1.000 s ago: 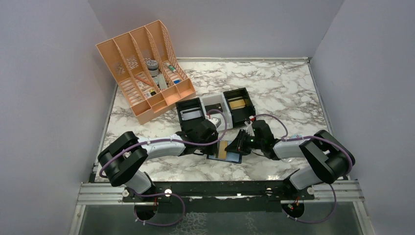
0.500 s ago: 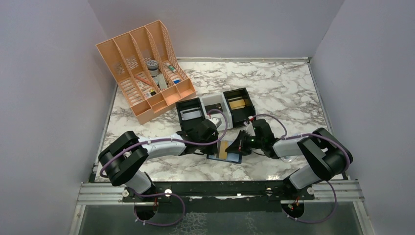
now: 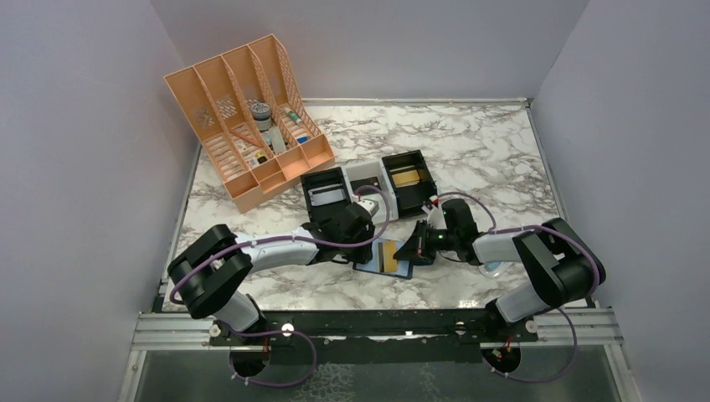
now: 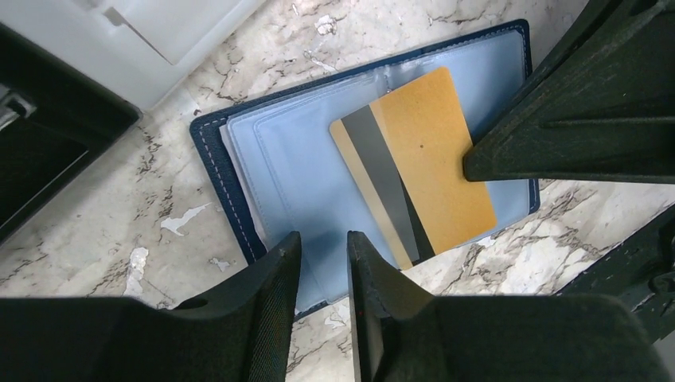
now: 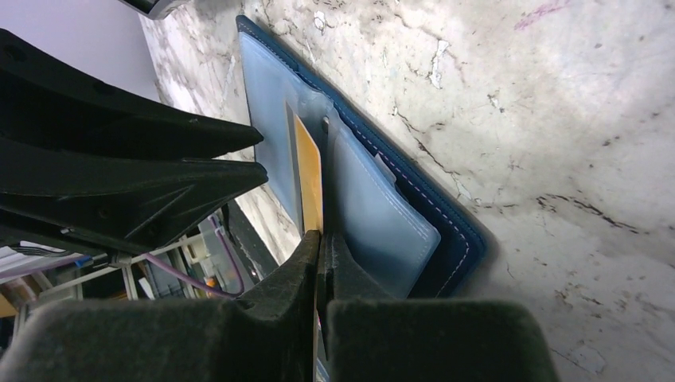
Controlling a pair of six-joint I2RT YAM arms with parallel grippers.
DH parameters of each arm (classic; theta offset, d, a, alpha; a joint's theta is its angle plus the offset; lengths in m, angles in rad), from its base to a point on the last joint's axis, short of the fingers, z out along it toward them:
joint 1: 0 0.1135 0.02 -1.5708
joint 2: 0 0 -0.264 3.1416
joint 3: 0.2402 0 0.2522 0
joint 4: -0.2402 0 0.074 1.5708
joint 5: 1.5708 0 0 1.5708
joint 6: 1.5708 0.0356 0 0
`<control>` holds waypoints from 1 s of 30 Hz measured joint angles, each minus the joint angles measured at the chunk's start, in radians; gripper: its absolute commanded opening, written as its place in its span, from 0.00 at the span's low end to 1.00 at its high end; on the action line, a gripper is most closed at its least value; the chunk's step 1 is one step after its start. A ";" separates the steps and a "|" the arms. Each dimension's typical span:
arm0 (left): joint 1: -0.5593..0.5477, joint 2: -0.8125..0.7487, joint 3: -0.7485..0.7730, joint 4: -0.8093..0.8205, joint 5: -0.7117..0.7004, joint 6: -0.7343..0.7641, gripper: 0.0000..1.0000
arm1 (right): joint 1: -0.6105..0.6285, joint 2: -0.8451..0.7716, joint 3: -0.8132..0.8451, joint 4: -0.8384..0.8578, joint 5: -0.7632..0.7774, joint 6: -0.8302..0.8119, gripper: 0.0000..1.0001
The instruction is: Take the credit cards out of the card holder
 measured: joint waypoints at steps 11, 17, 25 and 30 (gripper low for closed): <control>0.000 -0.052 0.020 0.061 0.010 0.000 0.31 | 0.000 0.014 -0.010 0.023 0.003 0.010 0.01; -0.010 0.010 0.022 0.100 0.065 -0.006 0.22 | 0.000 0.014 -0.013 0.025 0.008 0.024 0.02; -0.023 0.068 0.022 0.087 0.064 -0.021 0.15 | 0.000 0.014 -0.020 0.042 0.008 0.037 0.10; -0.040 0.070 0.035 0.061 0.028 -0.018 0.14 | 0.000 0.014 -0.025 0.064 0.006 0.049 0.15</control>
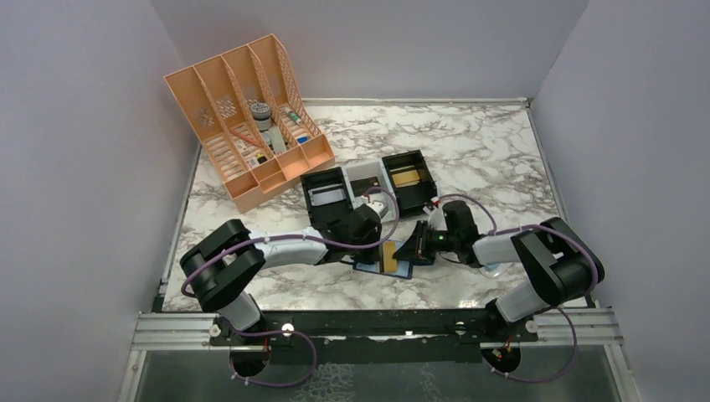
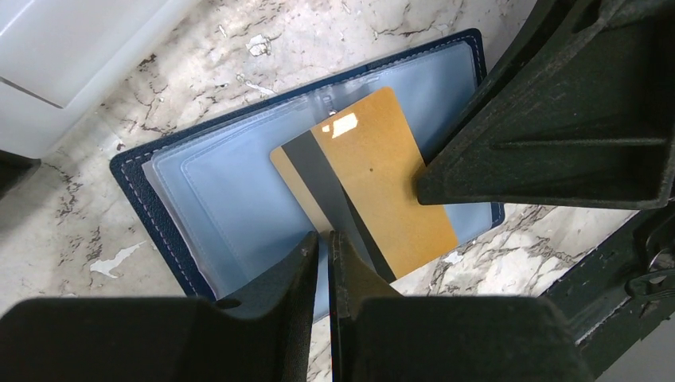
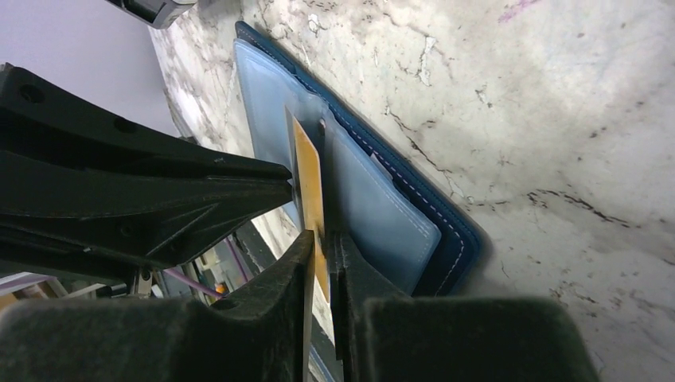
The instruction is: Take the credit cards out of the card holder
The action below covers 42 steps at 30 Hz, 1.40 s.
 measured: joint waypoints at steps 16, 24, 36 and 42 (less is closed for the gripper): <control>-0.016 0.000 0.011 -0.023 -0.034 0.004 0.14 | 0.069 0.058 0.028 0.058 0.005 0.024 0.08; -0.018 0.000 0.012 -0.028 -0.042 0.004 0.12 | 0.073 -0.045 0.026 -0.013 0.094 0.021 0.01; -0.019 -0.070 0.012 -0.054 -0.068 0.007 0.19 | 0.073 -0.589 0.037 -0.343 0.473 -0.222 0.01; -0.019 -0.154 0.012 -0.051 -0.093 0.019 0.23 | 0.073 -0.745 0.037 -0.381 0.633 -0.328 0.01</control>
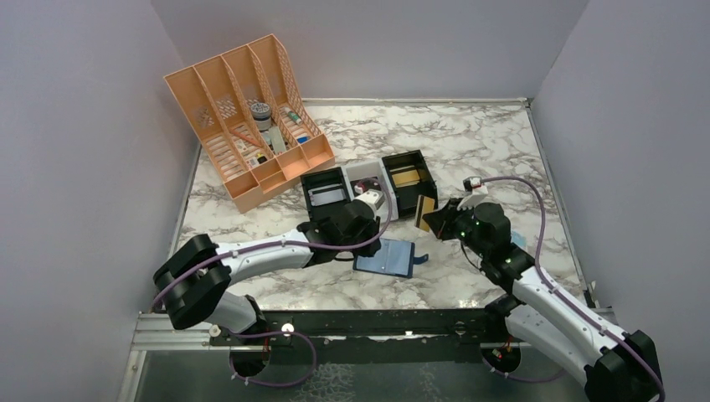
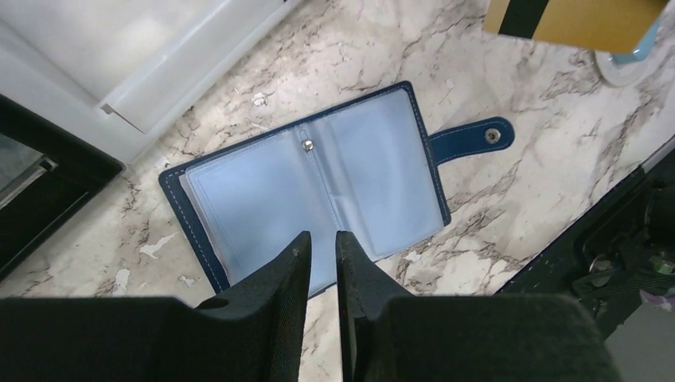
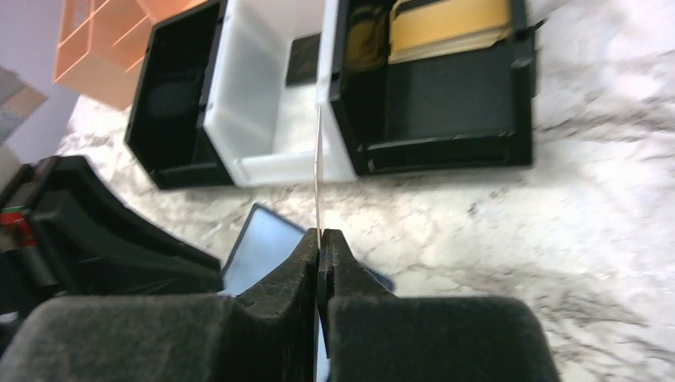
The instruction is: Take the credit cards out of the card holder
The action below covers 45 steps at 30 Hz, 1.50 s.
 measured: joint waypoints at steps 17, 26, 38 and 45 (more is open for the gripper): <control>0.040 -0.222 -0.021 -0.105 -0.165 0.074 0.72 | -0.119 0.342 0.279 0.071 0.068 -0.287 0.01; 0.056 -0.240 -0.069 -0.108 -0.164 0.047 0.74 | -0.135 0.677 0.459 0.127 -0.099 -0.528 0.01; 0.060 -0.240 -0.072 -0.103 -0.153 0.033 0.75 | -0.090 0.727 0.443 0.222 -0.155 -1.326 0.01; 0.060 -0.259 -0.076 -0.103 -0.152 0.018 0.75 | -0.091 0.788 0.439 0.262 -0.180 -1.536 0.01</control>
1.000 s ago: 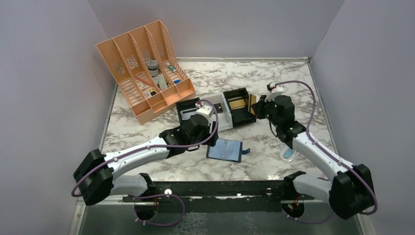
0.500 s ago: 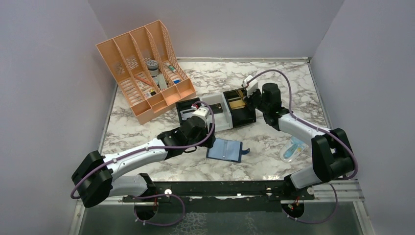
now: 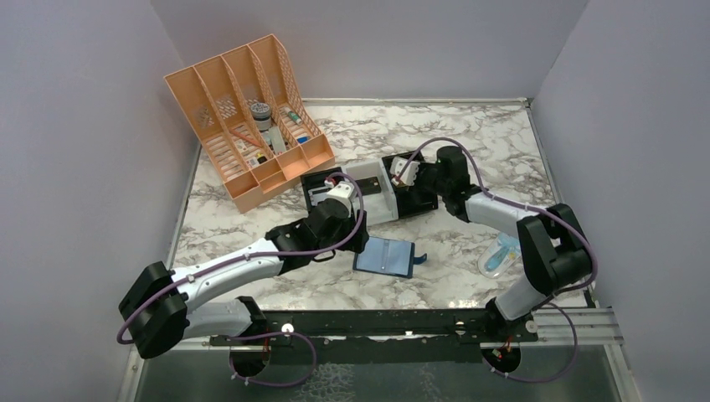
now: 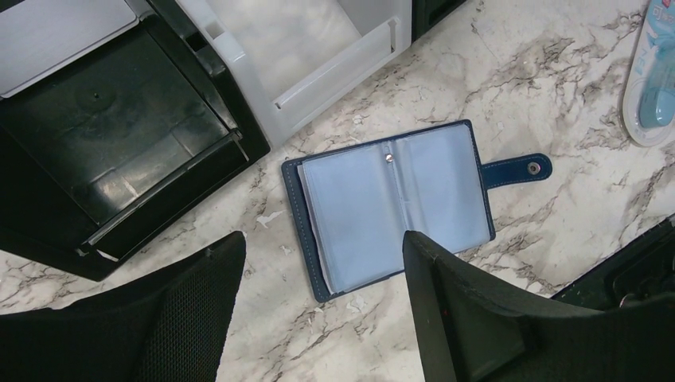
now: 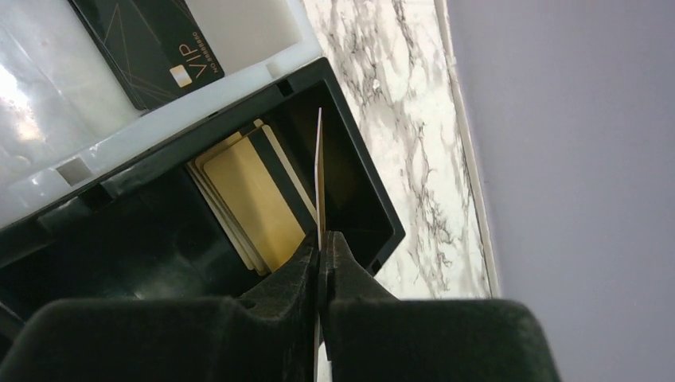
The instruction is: Take the credit cards out of the card holder
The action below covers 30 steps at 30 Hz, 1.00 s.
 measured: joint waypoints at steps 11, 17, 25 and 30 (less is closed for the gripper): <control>0.000 -0.059 -0.044 -0.015 0.000 -0.022 0.75 | 0.000 0.142 0.104 -0.043 -0.053 -0.111 0.01; 0.000 -0.060 -0.045 -0.025 -0.001 -0.023 0.75 | -0.002 0.196 0.145 -0.044 -0.043 -0.134 0.02; 0.000 -0.060 -0.045 -0.030 -0.001 -0.023 0.75 | -0.002 0.245 0.172 -0.093 -0.041 -0.151 0.04; 0.000 -0.060 -0.045 -0.030 0.000 -0.023 0.75 | -0.002 0.249 0.185 -0.116 -0.042 -0.153 0.14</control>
